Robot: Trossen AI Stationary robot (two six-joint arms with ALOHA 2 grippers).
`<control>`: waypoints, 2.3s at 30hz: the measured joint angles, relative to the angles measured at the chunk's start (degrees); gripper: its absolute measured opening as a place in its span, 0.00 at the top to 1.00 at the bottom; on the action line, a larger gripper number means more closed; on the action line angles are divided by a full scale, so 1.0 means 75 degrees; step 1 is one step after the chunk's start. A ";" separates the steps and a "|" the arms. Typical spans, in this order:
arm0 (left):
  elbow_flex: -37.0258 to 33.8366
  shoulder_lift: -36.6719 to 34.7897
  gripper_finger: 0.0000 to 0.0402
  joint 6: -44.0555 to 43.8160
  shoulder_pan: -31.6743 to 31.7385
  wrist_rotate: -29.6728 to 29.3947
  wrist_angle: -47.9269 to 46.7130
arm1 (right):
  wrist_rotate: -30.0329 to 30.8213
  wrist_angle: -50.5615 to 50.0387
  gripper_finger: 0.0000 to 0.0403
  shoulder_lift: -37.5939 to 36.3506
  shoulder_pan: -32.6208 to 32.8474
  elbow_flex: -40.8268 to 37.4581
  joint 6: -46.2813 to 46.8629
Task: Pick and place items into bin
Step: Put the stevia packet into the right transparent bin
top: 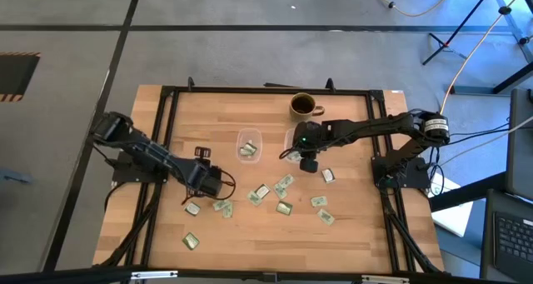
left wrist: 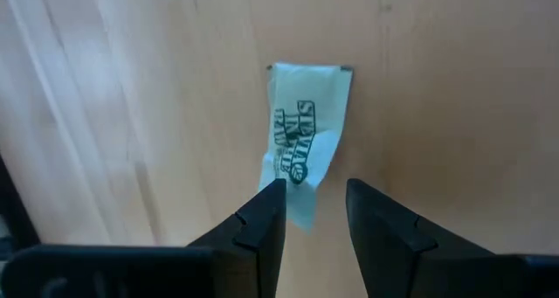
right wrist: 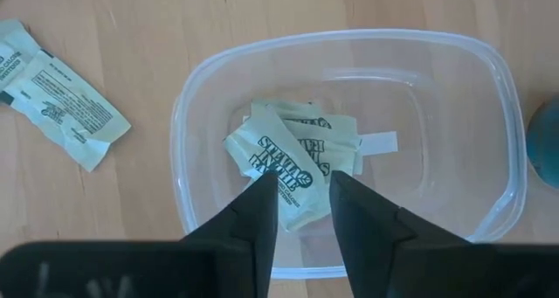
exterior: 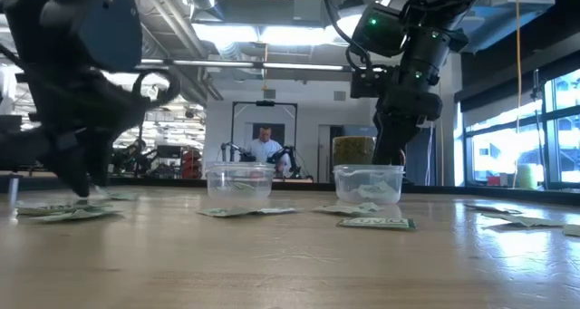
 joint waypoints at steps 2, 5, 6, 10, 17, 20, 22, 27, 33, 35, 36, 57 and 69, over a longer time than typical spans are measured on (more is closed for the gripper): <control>0.0000 0.0187 0.71 -0.0031 -0.0003 -0.0298 0.0000 | 0.0000 0.0002 0.73 0.0000 0.0003 0.0000 0.0000; 0.0001 0.0397 0.71 -0.0053 -0.0001 -0.0733 0.0001 | 0.0000 0.0005 0.73 0.0000 0.0002 0.0000 0.0000; 0.0005 0.0439 0.71 -0.0055 0.0000 -0.0779 0.0000 | 0.0000 0.0008 0.73 0.0000 0.0003 0.0000 0.0000; 0.0021 0.0524 0.72 -0.0020 -0.0006 -0.0762 0.0000 | 0.0000 0.0008 0.73 0.0000 0.0003 0.0000 0.0000; 0.0020 0.0530 0.86 -0.0052 -0.0006 -0.0532 0.0006 | 0.0000 0.0008 0.73 0.0000 0.0003 -0.0003 0.0000; 0.0015 0.0535 0.94 -0.0055 -0.0006 -0.0481 0.0009 | 0.0000 0.0008 0.73 -0.0003 0.0003 -0.0003 0.0006; 0.0015 0.0539 0.98 -0.0053 -0.0006 -0.0451 0.0012 | 0.0000 0.0007 0.73 -0.0003 0.0002 -0.0003 0.0009; 0.0095 0.0539 0.99 -0.0055 -0.0003 -0.0427 -0.0029 | 0.0000 -0.0007 0.73 -0.0003 0.0003 -0.0003 0.0017; 0.0673 0.0266 0.99 -0.0054 -0.0003 -0.0453 -0.0400 | 0.0003 0.0006 0.73 -0.0030 0.0003 -0.0004 0.0006; 0.0922 0.0098 0.99 -0.0047 -0.0003 -0.0540 -0.0412 | 0.0052 0.0143 0.73 -0.0115 0.0003 -0.0009 0.0000; 0.1042 -0.0014 0.99 0.0002 -0.0003 -0.0573 -0.0413 | 0.0095 0.0232 0.73 -0.0184 0.0003 -0.0009 -0.0016; 0.1996 -0.0668 0.99 0.1771 0.1379 0.1790 0.4547 | 0.0065 0.3327 0.73 -0.0965 0.1629 -0.0003 -0.4057; 0.1996 -0.0169 0.99 0.2218 0.1790 0.2325 0.5224 | 0.0055 0.3726 0.73 -0.0959 0.2225 -0.0003 -0.4139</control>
